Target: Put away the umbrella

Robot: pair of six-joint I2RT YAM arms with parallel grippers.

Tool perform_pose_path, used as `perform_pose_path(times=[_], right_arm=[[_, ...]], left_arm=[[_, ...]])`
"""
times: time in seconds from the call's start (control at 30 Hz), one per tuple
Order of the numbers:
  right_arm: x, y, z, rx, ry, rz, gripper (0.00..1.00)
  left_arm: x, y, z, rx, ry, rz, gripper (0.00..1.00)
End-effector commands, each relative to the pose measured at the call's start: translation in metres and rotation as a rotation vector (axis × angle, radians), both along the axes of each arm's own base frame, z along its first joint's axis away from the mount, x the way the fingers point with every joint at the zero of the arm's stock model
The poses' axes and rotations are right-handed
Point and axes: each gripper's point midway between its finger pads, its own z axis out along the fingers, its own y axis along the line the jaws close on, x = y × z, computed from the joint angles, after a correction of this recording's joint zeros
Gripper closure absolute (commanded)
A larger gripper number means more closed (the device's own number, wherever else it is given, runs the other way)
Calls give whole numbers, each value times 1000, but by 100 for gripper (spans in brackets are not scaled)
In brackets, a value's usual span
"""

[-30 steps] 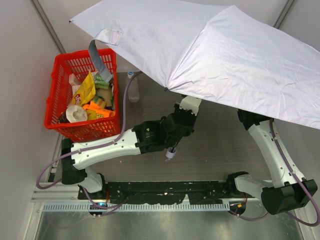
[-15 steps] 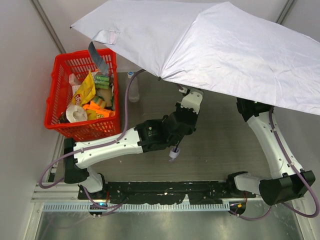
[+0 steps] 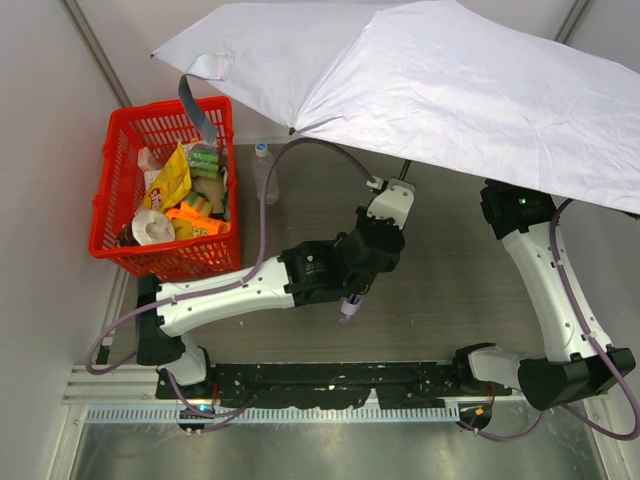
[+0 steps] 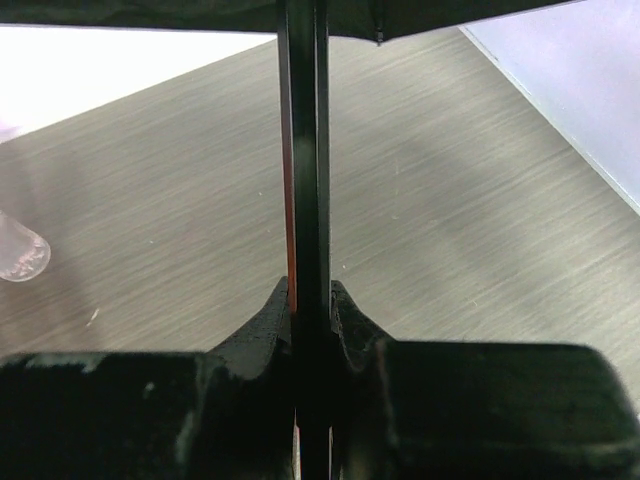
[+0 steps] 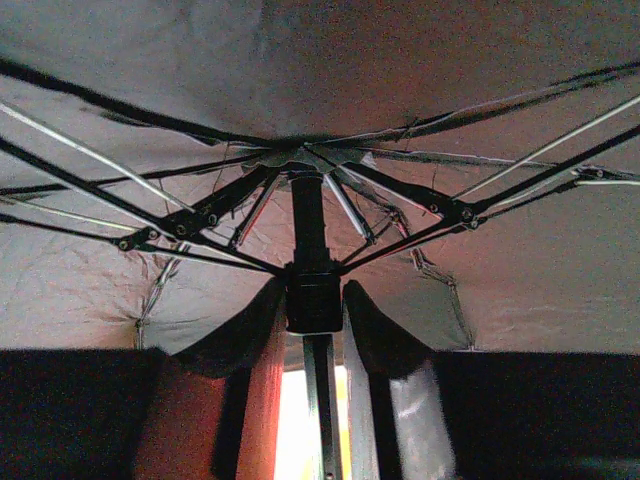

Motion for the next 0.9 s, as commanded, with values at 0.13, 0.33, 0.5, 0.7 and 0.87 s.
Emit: perform_pose_path(times=[0.13,0.33,0.5,0.7,0.87], right_arm=[[10,-7,-5,-58,180,-40,100],[-21,15,-41,-126,133,102,100],[-37,38,-97,-200,183,247,100],[-56,65,-127,-246,179,341,100],[-78,78,-110,-281,33,388,100]], left_arm=[[8,-4,53,-9,-131,58,100],[27,2,70,-102,-77,-8,100],[18,-7,88,-167,-68,-128,100],[13,-15,87,-187,-50,-169,100],[7,-12,89,-216,-33,-186,100]])
